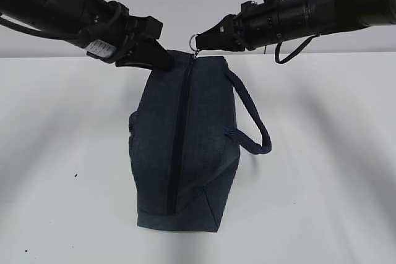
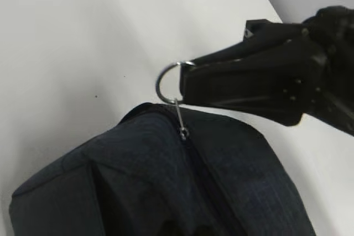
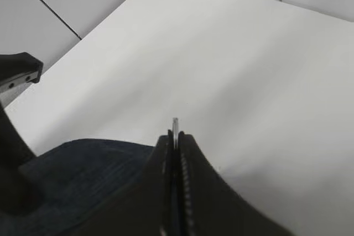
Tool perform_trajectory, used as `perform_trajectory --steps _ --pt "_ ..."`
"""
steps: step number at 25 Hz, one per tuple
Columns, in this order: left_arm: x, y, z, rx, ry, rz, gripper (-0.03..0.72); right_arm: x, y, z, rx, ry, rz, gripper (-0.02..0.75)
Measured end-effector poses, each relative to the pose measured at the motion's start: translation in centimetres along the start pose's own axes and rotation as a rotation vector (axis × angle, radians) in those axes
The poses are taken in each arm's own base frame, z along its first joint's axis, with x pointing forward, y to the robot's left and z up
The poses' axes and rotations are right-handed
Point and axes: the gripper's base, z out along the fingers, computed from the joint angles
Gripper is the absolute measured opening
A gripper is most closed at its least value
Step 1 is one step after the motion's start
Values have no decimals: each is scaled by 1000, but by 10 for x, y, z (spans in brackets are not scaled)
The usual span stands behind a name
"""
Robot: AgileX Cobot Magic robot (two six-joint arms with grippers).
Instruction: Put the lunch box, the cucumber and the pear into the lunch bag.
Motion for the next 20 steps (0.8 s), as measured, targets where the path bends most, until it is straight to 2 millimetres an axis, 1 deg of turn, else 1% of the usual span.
perform_trajectory --steps 6,10,14,20 --pt "1 -10 -10 30 19 41 15 -9 -7 -5 18 -24 -15 6" --pt "-1 -16 -18 41 10 83 15 -9 -12 -7 4 -24 1 6" --pt "-2 -24 -26 56 -9 118 15 -1 -23 -6 10 -17 35 6" --pt "-6 -30 -27 115 -53 130 15 16 -40 2 14 6 104 6"
